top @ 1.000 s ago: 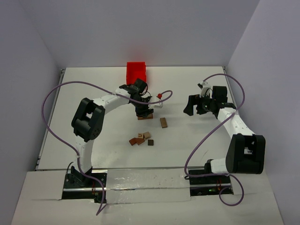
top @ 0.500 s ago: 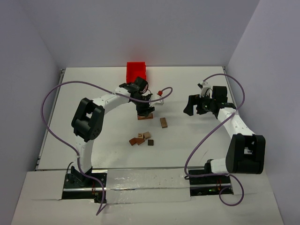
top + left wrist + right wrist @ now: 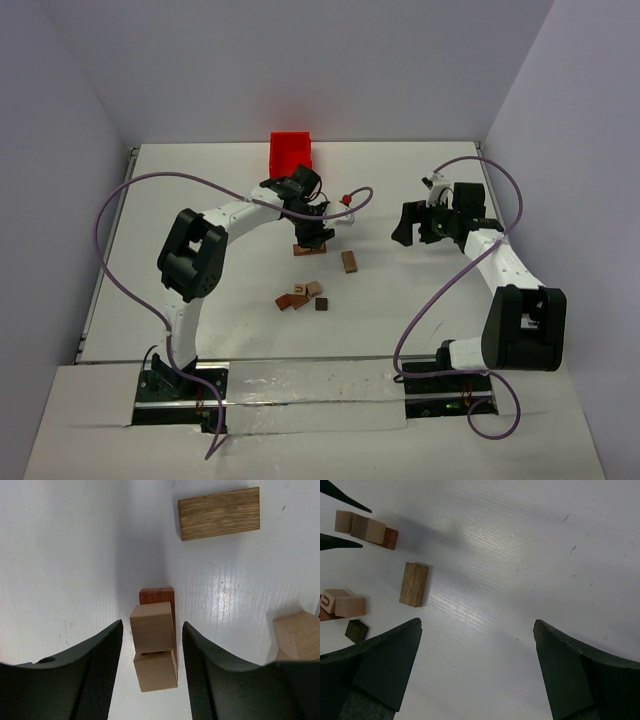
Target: Build the wood block tower
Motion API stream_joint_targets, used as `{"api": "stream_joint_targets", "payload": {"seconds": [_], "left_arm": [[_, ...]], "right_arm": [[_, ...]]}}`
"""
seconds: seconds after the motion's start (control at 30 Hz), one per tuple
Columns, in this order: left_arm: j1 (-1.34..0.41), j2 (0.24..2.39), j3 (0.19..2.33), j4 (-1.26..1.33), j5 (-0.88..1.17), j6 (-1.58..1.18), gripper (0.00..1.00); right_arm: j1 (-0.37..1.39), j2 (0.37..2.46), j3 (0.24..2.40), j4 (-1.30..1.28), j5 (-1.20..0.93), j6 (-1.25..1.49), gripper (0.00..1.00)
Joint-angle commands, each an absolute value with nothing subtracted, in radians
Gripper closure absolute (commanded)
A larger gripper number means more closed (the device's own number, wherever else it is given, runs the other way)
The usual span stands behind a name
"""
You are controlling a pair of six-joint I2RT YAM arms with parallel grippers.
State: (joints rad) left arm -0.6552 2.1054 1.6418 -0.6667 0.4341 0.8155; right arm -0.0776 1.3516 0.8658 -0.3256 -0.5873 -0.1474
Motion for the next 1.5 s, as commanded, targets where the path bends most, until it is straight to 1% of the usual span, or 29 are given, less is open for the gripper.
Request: {"api": "stream_joint_targets", "payload": {"seconds": [0.0,0.3,0.5,1.17,1.47], "left_arm": [[-0.662,2.122,1.694,-0.656,0.434,0.807,0.46],[-0.662,2.124,1.686,-0.663,0.425,0.821,0.55],[-0.661,2.121,1.682,-0.671,0.426,0.829,0.59],[-0.660,2.083,1.596,-0.654,0.428,0.834,0.61],[-0.658,2.079,1.592,-0.650,0.426,0.834,0.61]], "right_arm": [[-0.080,1.356,0.912,-0.324,-0.588,-0.156,0.00],[-0.081,1.358,0.913,-0.324,-0.589,-0.158,0.00],[-0.081,1.358,0.913,-0.324,-0.589,-0.156,0.00],[-0.080,1.358,0.914,-0.324,-0.591,-0.156,0.00],[-0.081,1.358,0.914,-0.325,-0.592,-0.156,0.00]]}}
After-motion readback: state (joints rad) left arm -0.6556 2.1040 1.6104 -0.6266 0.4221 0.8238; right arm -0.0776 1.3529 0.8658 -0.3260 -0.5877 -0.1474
